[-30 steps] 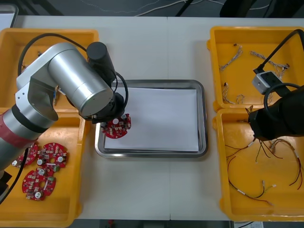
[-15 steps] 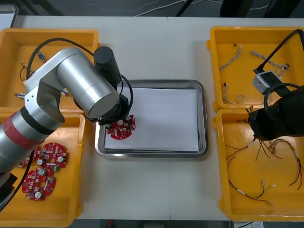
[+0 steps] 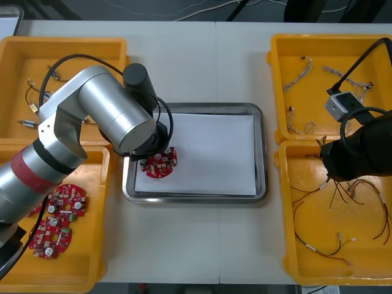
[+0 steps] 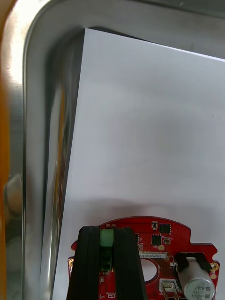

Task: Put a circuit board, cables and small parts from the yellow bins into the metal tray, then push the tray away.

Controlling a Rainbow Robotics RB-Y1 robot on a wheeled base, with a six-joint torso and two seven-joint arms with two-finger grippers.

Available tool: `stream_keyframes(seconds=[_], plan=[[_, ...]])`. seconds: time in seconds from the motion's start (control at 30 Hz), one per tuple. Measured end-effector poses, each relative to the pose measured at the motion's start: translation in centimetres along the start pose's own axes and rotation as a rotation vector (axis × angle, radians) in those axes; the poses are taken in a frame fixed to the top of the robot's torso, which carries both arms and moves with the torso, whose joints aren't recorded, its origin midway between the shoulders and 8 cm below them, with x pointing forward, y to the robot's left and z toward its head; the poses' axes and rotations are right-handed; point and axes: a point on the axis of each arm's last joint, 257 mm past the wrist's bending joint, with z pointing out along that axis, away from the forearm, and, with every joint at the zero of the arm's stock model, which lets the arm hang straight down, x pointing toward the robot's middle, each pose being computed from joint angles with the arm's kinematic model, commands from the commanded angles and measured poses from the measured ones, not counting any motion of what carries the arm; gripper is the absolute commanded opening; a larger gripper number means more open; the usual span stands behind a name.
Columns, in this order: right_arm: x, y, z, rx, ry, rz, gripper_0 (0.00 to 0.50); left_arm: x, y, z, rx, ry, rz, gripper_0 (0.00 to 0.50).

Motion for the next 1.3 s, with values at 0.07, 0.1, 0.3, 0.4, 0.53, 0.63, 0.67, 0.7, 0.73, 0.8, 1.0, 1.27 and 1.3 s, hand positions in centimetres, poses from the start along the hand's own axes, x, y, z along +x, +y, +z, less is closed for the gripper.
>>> stream_keyframes(seconds=[0.07, 0.1, 0.3, 0.4, 0.53, 0.63, 0.67, 0.7, 0.73, 0.8, 1.0, 1.27, 1.3], plan=[[0.0, 0.0, 0.0, 0.000, 0.000, 0.000, 0.000, 0.2, 0.0, 0.0, 0.001, 0.001, 0.002, 0.000], [0.0, 0.0, 0.0, 0.000, 0.000, 0.000, 0.000, 0.4, 0.0, -0.1, 0.001, 0.002, 0.004, 0.000], [0.0, 0.0, 0.0, 0.000, 0.000, 0.000, 0.000, 1.8, -0.1, -0.7, 0.011, 0.011, 0.023, 0.000], [0.0, 0.0, 0.0, 0.000, 0.000, 0.000, 0.000, 2.2, -0.1, -0.7, 0.014, 0.012, 0.025, 0.000], [0.0, 0.0, 0.0, 0.000, 0.000, 0.000, 0.000, 2.0, 0.3, -0.6, 0.001, 0.000, 0.021, 0.000], [0.0, 0.0, 0.0, 0.000, 0.000, 0.000, 0.000, 2.0, 0.9, -0.3, -0.015, -0.008, 0.016, 0.000], [0.0, 0.0, 0.0, 0.000, 0.000, 0.000, 0.000, 2.1, 1.1, -0.2, -0.020, -0.009, 0.014, 0.000], [0.0, 0.0, 0.0, 0.000, 0.000, 0.000, 0.000, 2.1, 1.2, -0.1, -0.024, -0.010, 0.012, 0.000], [0.0, 0.0, 0.0, 0.000, 0.000, 0.000, 0.000, 2.1, 1.4, 0.0, -0.027, -0.012, 0.011, 0.000], [0.0, 0.0, 0.0, 0.000, 0.000, 0.000, 0.000, 2.3, 1.6, 0.2, -0.032, -0.011, 0.008, 0.000], [0.0, 0.0, 0.0, 0.000, 0.000, 0.000, 0.000, 2.5, 1.8, 0.3, -0.034, -0.007, 0.006, 0.000], [0.0, 0.0, 0.0, 0.000, 0.000, 0.000, 0.000, 2.6, 1.6, 0.5, -0.025, -0.010, 0.004, 0.194], [0.0, 0.0, 0.0, 0.000, 0.000, 0.000, 0.000, 2.6, 1.6, 0.5, -0.025, -0.010, 0.004, 0.249]])
